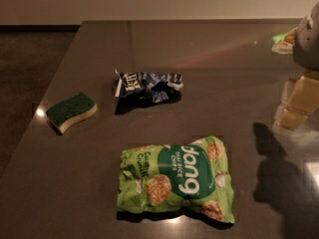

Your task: Pick blue chip bag

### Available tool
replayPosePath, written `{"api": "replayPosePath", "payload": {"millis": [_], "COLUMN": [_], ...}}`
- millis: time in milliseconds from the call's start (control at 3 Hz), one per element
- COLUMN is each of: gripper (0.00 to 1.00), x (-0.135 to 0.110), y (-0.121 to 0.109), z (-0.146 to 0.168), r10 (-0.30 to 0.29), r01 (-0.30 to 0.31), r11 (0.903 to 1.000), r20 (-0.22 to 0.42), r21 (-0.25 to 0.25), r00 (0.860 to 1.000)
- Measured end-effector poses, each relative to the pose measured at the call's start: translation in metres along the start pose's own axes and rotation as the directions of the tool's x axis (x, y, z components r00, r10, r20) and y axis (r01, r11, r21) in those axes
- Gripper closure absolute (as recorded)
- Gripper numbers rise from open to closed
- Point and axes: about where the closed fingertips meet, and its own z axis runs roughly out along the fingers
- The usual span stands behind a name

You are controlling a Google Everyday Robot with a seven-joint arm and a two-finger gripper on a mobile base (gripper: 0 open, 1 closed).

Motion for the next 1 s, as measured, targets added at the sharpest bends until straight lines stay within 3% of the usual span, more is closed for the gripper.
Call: {"api": "replayPosePath", "payload": {"millis": [667,1000], "gripper": [0.0,0.0], "x": [-0.01,-0.041], "y": [-0.009,-0.036], "z": [0.005,0.02], "r10": [0.003,0.014], "r01": [-0.003,-0.015], "r11": [1.0,0.9999], "r20": [0.024,0.121], "r21": [-0.001,0.006], "r00": [1.0,0.993]}}
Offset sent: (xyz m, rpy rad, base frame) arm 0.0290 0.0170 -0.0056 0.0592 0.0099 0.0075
